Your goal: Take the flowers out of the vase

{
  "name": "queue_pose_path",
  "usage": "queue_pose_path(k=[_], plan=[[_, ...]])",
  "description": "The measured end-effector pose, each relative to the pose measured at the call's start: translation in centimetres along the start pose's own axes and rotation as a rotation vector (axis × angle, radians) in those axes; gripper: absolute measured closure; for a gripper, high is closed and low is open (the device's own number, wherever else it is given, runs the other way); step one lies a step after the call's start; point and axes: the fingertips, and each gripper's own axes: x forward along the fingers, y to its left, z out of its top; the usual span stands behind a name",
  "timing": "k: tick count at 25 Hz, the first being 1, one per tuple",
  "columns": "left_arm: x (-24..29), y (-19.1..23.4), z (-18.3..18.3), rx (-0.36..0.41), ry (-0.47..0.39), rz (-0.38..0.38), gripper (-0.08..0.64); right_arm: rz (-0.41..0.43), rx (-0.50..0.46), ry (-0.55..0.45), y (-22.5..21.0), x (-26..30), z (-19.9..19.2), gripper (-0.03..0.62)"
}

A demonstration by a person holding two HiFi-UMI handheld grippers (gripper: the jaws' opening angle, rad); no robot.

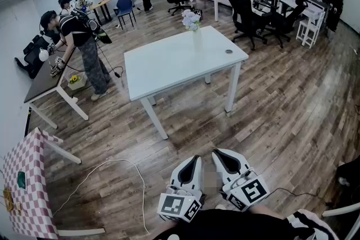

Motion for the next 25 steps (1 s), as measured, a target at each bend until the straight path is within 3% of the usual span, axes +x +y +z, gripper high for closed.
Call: queue_pose_path(k=[17, 25], plan=[[0.2, 1.8, 0.4, 0.006, 0.007, -0.033, 0.552, -0.009, -0.010, 0.006, 0.9, 2.3, -0.2, 0.568], [-1.2, 3.5, 0.8, 0.002, 0.012, -0.048, 0.552, -0.039, 0.026, -0.064, 2.2, 3.2, 0.6, 0.566]])
